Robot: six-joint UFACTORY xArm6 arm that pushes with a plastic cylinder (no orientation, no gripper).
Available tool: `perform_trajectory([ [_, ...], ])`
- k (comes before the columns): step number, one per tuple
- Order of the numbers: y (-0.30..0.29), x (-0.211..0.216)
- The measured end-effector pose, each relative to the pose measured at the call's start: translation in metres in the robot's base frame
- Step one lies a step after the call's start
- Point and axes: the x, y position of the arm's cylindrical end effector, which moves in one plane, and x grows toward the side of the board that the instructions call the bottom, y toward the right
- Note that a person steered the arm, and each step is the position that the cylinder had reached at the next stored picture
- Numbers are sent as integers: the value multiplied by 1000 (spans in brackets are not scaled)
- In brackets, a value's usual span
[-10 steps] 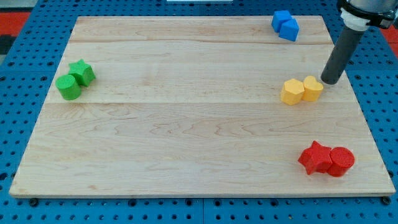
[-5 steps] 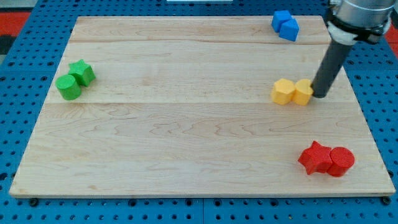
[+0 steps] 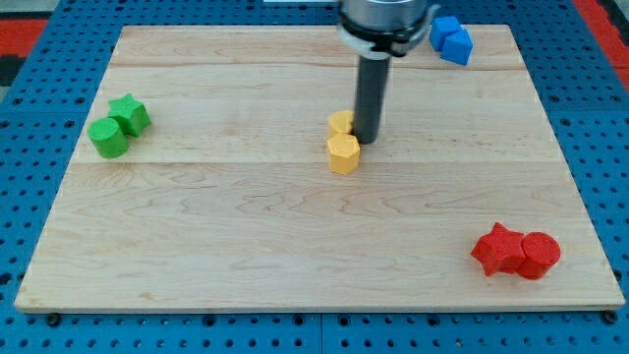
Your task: Move the yellow blocks diagonally top left to the red blocks
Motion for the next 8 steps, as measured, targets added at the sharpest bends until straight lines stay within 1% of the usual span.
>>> perform_trajectory([
  [1,-16,5],
  [3,-16,-60],
  [4,-16,-81],
  [5,-18,-117],
  [6,-43,-121],
  [8,-40,-62],
])
